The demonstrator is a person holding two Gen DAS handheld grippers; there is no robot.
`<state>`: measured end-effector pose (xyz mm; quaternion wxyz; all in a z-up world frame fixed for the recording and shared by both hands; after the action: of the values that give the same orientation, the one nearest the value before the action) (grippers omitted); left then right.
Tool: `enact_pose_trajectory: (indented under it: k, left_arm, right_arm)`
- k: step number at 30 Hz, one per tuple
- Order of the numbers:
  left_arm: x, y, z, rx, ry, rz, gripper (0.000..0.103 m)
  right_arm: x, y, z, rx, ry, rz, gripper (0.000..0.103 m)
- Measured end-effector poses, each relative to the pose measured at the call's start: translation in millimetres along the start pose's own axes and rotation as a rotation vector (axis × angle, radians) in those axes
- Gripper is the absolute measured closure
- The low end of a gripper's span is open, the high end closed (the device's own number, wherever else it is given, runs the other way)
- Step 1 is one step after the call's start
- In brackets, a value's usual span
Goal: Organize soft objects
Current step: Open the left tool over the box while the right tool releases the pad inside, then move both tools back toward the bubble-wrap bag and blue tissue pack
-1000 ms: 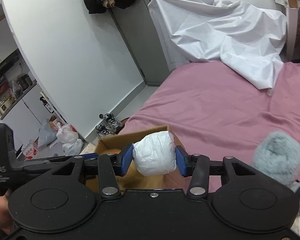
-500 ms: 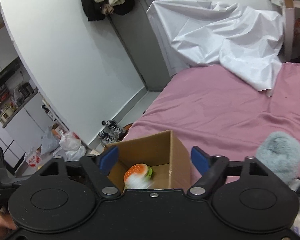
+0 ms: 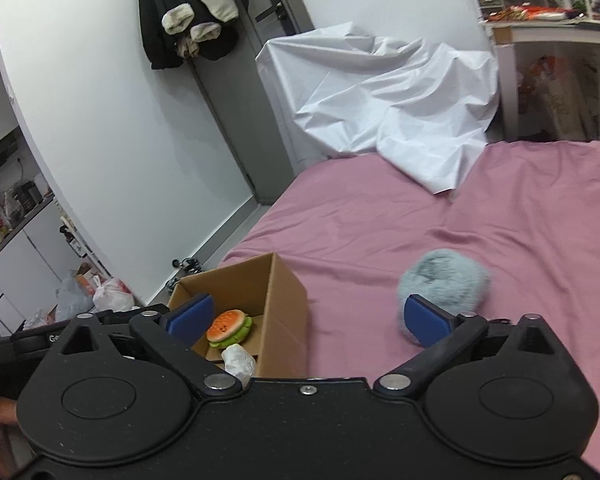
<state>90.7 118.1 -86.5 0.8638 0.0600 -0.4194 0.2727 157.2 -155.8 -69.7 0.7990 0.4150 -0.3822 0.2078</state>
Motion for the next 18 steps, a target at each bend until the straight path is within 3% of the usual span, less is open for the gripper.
enact_pose_trajectory:
  k: [9, 18]
  left_arm:
    - [-12, -25, 25, -0.038, -0.026, -0.094, 0.017]
    - [-16, -56, 35, -0.117, 0.021, -0.202, 0.017]
  right_arm:
    - [-6, -6, 29, -0.009, -0.027, -0.008, 0.0]
    - [-13, -22, 57, -0.036, -0.033, -0.027, 0.0]
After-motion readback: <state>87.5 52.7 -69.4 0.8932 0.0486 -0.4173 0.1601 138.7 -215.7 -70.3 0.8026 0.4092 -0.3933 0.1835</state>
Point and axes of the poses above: each gripper's, at about its wrist camera, not at the fingertips, and z roughly against the way its jaws point, y to its left, x to its top, the point moved 1 cm from there along -z, roughly the way its jaws point, and after that the axes turned 15 degrees about x, right-handed, at the moved point
